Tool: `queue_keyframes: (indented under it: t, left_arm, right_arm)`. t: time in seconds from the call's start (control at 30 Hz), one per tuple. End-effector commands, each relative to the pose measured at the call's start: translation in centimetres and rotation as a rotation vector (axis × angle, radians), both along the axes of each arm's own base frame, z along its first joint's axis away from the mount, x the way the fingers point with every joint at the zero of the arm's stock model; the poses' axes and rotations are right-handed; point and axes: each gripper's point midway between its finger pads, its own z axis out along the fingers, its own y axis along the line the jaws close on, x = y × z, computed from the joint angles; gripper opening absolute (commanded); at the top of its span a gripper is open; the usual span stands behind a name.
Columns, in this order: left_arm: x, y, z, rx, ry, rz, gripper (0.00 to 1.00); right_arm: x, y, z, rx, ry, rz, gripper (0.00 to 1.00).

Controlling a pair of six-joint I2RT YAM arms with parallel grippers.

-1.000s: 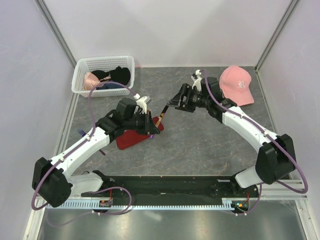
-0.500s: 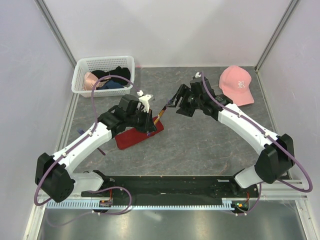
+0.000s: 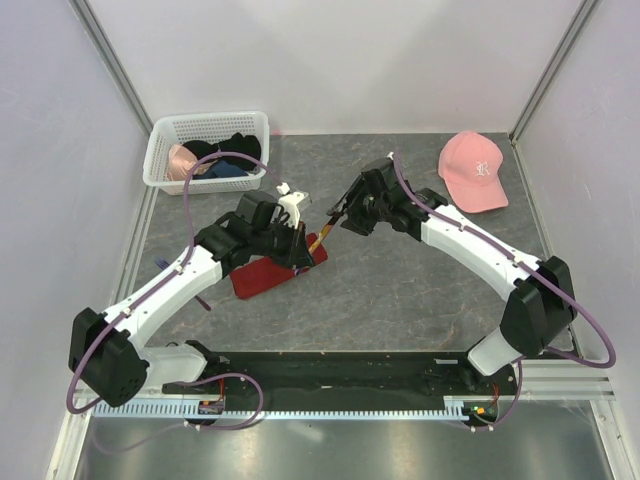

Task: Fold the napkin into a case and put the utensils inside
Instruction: Pass from the left arm to the right, then insert the knife into the folded napkin.

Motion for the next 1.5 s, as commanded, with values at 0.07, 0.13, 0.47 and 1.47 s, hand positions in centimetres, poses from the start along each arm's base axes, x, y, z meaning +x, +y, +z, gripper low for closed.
queue_keyframes:
  t: [0.07, 0.13, 0.47, 1.47]
  left_arm:
    - [-0.3, -0.1, 1.5, -0.024, -0.086, -0.079, 0.02]
    - [-0.4, 0.0, 1.3, -0.019, -0.079, -0.082, 0.02]
    - [-0.2, 0.3, 0.7, -0.008, -0.048, -0.089, 0.02]
    - [4.2, 16.4, -5.6, 0.044, 0.121, 0.960, 0.02]
  right_arm:
    - [0.7, 0.2, 1.6, 0.024, -0.018, -0.066, 0.47]
    - [0.7, 0.1, 1.5, 0.020, -0.015, -0.074, 0.45]
    - [0.6, 0.3, 1.0, 0.024, 0.018, -0.099, 0.10]
    - [5.4, 0.6, -5.3, -0.098, 0.115, -0.266, 0.00]
